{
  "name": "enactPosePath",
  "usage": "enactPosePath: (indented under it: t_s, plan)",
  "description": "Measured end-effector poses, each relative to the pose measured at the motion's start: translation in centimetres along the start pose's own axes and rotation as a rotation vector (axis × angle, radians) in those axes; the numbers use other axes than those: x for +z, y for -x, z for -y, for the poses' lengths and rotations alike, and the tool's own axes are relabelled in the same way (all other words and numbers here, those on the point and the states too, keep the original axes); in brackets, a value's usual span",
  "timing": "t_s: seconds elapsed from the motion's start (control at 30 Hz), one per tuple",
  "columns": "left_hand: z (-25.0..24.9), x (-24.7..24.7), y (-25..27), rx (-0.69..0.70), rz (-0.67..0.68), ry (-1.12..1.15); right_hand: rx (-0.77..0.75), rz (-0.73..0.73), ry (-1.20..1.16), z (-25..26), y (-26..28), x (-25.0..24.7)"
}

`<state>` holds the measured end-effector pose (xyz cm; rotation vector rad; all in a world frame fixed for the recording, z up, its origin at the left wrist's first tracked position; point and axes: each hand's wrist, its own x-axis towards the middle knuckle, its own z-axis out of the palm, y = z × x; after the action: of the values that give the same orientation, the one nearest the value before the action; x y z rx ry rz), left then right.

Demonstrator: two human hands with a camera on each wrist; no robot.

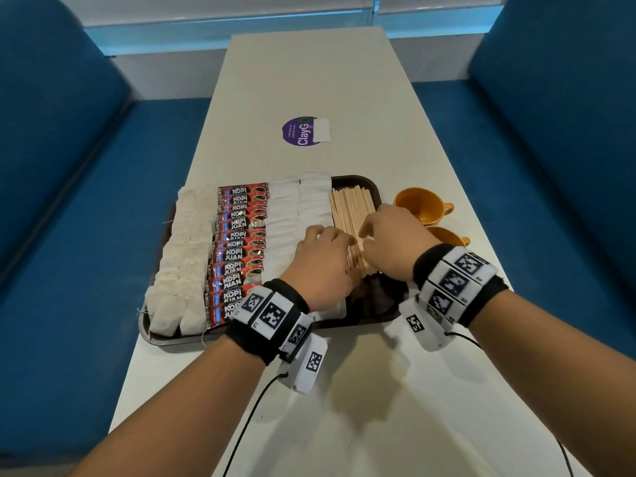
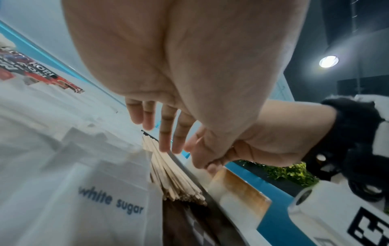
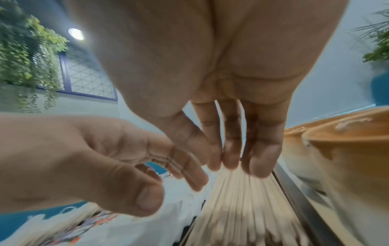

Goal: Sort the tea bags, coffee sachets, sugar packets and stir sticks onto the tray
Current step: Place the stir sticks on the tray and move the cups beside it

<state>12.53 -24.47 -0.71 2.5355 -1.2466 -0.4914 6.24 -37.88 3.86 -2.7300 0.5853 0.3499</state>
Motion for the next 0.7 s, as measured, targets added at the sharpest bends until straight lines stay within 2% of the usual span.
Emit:
enactPosePath:
  t_s: [0.07,0.17,0.33,0.53,0.7]
  plan:
    - [-0.4,-0.2,1.1,0.048,0.015,-0.041,-0.002,0.053,-0.021,-0.4,1.5,0.6]
    - [-1.0,0.0,1.9,0.074,0.111,-0.116,0.022,0.164,0.050,-0.7,3.0,2.3]
    - [-1.6,1.2,2.1,0.129,0.199,-0.227,-0.041,0.180,0.192,-0.6,3.1,3.7]
    - [-1.9,1.3,1.2,0.126,0.138,-0.304,-0.061,0.150,0.141,-0.9,1.8,3.6]
    - [-1.7,1.4,0.8,0.115,0.119,-0.269,-0.042,0.126,0.098,-1.0,1.3,3.9]
